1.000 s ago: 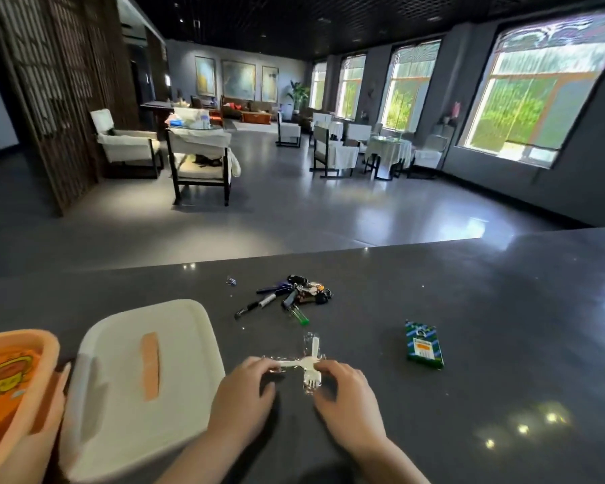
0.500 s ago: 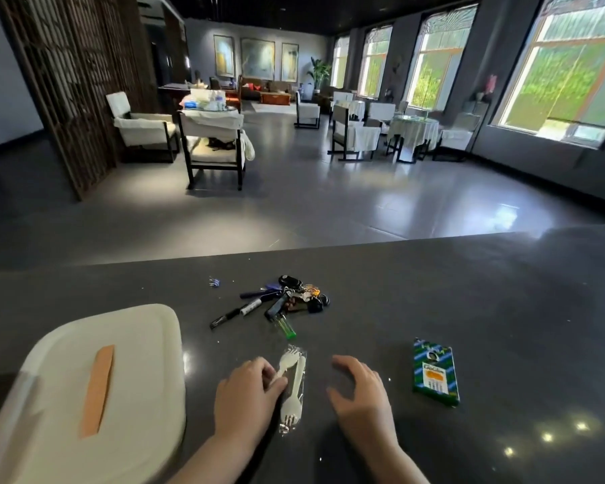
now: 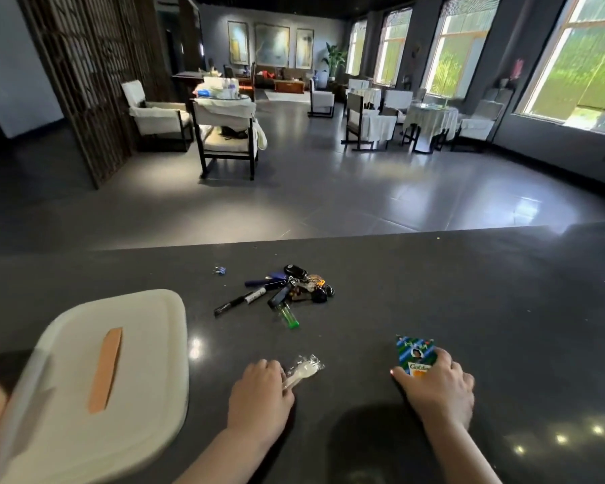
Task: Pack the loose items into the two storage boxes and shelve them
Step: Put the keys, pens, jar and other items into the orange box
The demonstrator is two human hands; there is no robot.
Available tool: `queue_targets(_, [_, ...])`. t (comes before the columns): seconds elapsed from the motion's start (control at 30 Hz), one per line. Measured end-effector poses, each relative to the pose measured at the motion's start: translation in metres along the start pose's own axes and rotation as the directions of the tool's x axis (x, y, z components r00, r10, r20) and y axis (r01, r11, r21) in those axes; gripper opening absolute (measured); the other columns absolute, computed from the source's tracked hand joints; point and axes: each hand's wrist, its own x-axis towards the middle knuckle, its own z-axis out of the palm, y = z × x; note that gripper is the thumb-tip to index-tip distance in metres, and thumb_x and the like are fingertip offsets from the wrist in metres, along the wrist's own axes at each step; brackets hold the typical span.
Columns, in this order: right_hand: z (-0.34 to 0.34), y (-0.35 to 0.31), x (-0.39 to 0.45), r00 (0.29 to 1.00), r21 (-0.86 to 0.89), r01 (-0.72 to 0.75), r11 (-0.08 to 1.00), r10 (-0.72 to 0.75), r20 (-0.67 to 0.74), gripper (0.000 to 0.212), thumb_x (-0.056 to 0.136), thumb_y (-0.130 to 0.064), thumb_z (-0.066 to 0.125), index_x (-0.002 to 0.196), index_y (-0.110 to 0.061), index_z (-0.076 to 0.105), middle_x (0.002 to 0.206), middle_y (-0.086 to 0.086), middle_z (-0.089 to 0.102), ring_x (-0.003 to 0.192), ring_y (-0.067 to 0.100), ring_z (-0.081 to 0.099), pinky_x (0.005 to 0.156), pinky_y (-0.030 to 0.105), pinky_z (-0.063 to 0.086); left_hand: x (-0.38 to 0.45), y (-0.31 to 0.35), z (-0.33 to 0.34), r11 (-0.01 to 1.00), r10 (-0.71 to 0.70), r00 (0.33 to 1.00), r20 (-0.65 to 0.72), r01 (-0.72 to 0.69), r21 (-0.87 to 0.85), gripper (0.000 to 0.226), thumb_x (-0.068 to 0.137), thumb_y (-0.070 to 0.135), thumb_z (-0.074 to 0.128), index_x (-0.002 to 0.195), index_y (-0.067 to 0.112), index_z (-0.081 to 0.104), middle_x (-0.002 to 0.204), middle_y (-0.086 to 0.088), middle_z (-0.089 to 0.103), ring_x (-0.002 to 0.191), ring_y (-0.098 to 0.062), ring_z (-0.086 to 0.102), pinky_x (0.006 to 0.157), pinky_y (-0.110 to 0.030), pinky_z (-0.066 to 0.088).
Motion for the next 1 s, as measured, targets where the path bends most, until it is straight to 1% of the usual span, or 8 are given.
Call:
queue_targets(0.13, [-0.01, -0.042, -0.044, 0.98, 0.177, 0.165, 0.97, -0.181, 0.079, 0.077, 0.062, -0.045, 0.074, 0.132, -0.027, 0.048, 0.107, -0.001, 0.064, 0.109, 0.024, 0.049, 0.08, 0.034, 0.042, -0.021, -0.03, -0.035, 0.997, -0.056, 0.996, -0.065, 0.053, -0.049, 0.014, 0.089, 0.038, 0.051, 0.096, 0.026, 0.052, 0.099, 0.009, 0.051, 0.097, -0.014, 0.051, 0.079, -0.028, 0.044])
queue_targets(0.27, [-0.014, -0.114, -0.12, 0.877, 0.294, 0.426, 0.856, -0.47, 0.097, 0.078, 0.059, -0.044, 0.076, 0.13, -0.037, 0.046, 0.083, -0.02, 0.049, 0.099, 0.015, 0.049, 0.072, 0.031, 0.038, -0.052, -0.082, -0.094, 0.988, -0.151, 0.968, -0.201, 0.146, -0.041, 0.016, 0.092, 0.039, 0.047, 0.098, 0.025, 0.049, 0.101, 0.006, 0.049, 0.102, -0.017, 0.049, 0.081, -0.03, 0.041])
queue_targets(0.47, [0.0, -0.21, -0.23, 0.659, 0.482, 0.6, 0.639, -0.736, 0.156, 0.081, 0.057, -0.044, 0.08, 0.13, -0.042, 0.045, 0.096, -0.014, 0.055, 0.101, 0.012, 0.05, 0.077, 0.031, 0.04, -0.115, -0.157, -0.177, 0.95, -0.312, 0.891, -0.329, 0.295, -0.103, 0.02, 0.091, 0.036, 0.049, 0.106, 0.024, 0.054, 0.103, 0.002, 0.062, 0.101, -0.02, 0.056, 0.082, -0.034, 0.043])
queue_targets(0.57, [0.009, -0.242, -0.275, 0.576, 0.549, 0.623, 0.557, -0.802, 0.159, 0.079, 0.055, -0.041, 0.083, 0.125, -0.044, 0.045, 0.097, -0.017, 0.058, 0.095, 0.005, 0.052, 0.074, 0.029, 0.046, -0.146, -0.191, -0.208, 0.927, -0.374, 0.854, -0.362, 0.333, -0.171, 0.021, 0.092, 0.038, 0.048, 0.107, 0.024, 0.051, 0.108, 0.002, 0.059, 0.103, -0.021, 0.054, 0.082, -0.035, 0.041])
queue_targets(0.67, [0.018, -0.271, -0.314, 0.512, 0.621, 0.645, 0.446, -0.855, 0.083, 0.071, 0.054, -0.037, 0.085, 0.116, -0.044, 0.05, 0.087, -0.029, 0.055, 0.085, -0.01, 0.055, 0.06, 0.016, 0.042, -0.17, -0.224, -0.236, 0.902, -0.421, 0.817, -0.394, 0.329, -0.281, 0.008, 0.092, 0.037, 0.048, 0.096, 0.03, 0.048, 0.1, 0.007, 0.06, 0.095, -0.017, 0.056, 0.079, -0.034, 0.043])
queue_targets(0.73, [0.026, -0.29, -0.335, 0.477, 0.642, 0.649, 0.408, -0.876, 0.074, 0.073, 0.054, -0.04, 0.085, 0.118, -0.045, 0.05, 0.088, -0.028, 0.055, 0.084, -0.006, 0.056, 0.061, 0.018, 0.044, -0.18, -0.249, -0.253, 0.888, -0.444, 0.789, -0.424, 0.325, -0.325, 0.003, 0.093, 0.037, 0.049, 0.095, 0.034, 0.048, 0.095, 0.012, 0.059, 0.088, -0.01, 0.056, 0.075, -0.029, 0.045])
queue_targets(0.9, [0.047, -0.329, -0.381, 0.438, 0.637, 0.66, 0.397, -0.893, 0.103, 0.076, 0.058, -0.041, 0.085, 0.122, -0.05, 0.044, 0.098, -0.021, 0.055, 0.087, -0.003, 0.051, 0.064, 0.016, 0.04, -0.193, -0.331, -0.291, 0.855, -0.518, 0.686, -0.51, 0.417, -0.307, 0.008, 0.092, 0.036, 0.053, 0.086, 0.031, 0.049, 0.08, 0.011, 0.06, 0.075, -0.01, 0.056, 0.064, -0.03, 0.041])
queue_targets(1.0, [0.059, -0.345, -0.4, 0.446, 0.598, 0.675, 0.432, -0.885, 0.135, 0.075, 0.06, -0.046, 0.084, 0.122, -0.05, 0.041, 0.097, -0.021, 0.05, 0.084, -0.006, 0.047, 0.06, 0.009, 0.033, -0.192, -0.382, -0.299, 0.826, -0.555, 0.653, -0.515, 0.506, -0.249, 0.01, 0.091, 0.033, 0.053, 0.087, 0.028, 0.047, 0.088, 0.006, 0.058, 0.08, -0.016, 0.054, 0.069, -0.034, 0.044])
